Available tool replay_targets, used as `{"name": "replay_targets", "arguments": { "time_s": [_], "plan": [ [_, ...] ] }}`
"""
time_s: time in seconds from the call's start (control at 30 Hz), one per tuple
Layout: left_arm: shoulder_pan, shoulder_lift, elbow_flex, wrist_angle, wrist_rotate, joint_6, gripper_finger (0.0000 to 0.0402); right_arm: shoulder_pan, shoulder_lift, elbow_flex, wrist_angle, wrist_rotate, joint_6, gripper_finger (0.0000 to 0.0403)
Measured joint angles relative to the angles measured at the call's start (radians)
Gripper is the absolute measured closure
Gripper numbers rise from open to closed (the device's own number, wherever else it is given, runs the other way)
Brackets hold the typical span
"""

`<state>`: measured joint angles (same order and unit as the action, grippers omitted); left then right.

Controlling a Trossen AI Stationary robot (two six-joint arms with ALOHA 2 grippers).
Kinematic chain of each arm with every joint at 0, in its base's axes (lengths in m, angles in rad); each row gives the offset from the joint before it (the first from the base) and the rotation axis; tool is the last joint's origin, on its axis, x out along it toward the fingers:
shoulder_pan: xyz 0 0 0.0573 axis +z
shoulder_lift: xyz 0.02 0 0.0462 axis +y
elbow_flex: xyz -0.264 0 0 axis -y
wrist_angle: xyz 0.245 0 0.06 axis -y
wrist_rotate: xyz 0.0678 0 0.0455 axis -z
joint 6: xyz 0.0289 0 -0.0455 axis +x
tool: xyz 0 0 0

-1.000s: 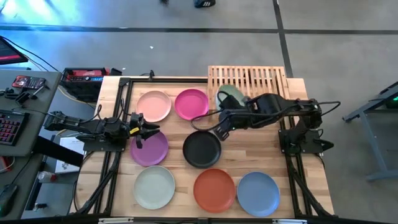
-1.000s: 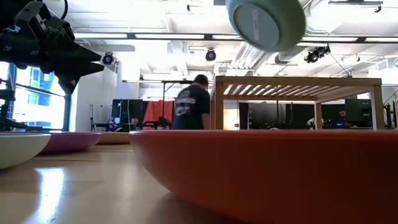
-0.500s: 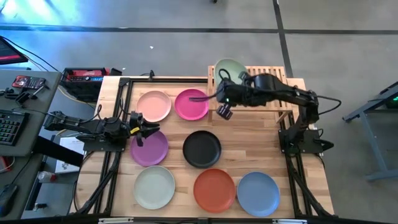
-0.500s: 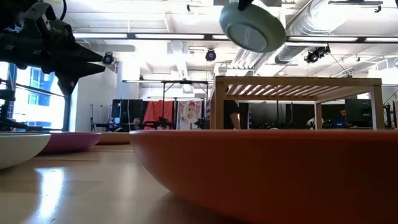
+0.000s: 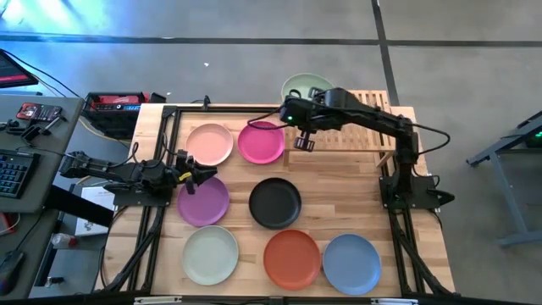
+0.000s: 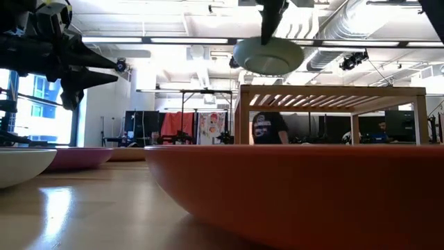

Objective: Place and stack plates onto a shelf
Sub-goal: Put the middle right green plate on the shelf

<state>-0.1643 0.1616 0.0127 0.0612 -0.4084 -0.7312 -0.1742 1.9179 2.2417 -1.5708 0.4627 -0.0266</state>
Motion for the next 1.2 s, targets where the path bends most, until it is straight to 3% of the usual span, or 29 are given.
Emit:
{"name": "replay_targets", "arguments": {
  "time_s": [0.27,0.53,1.0,1.2],
  "plan": [
    [0.000,0.000,0.000,0.004,-0.035,0.000,0.0293,-0.004,0.048,-0.001,0.000,-0.023,0.097,0.0403],
    [0.000,0.000,0.000,0.004,-0.050,0.001,0.0293,-0.031,0.048,-0.001,0.000,-0.111,0.232,0.0403],
    [0.000,0.002,0.000,0.003,-0.050,0.010,0.0293,-0.063,0.108,-0.001,0.000,-0.154,0.204,0.0403],
    [0.000,0.002,0.000,0.003,-0.051,0.010,0.0293,-0.084,0.108,-0.001,0.000,-0.226,0.206,0.0403]
  ]
}}
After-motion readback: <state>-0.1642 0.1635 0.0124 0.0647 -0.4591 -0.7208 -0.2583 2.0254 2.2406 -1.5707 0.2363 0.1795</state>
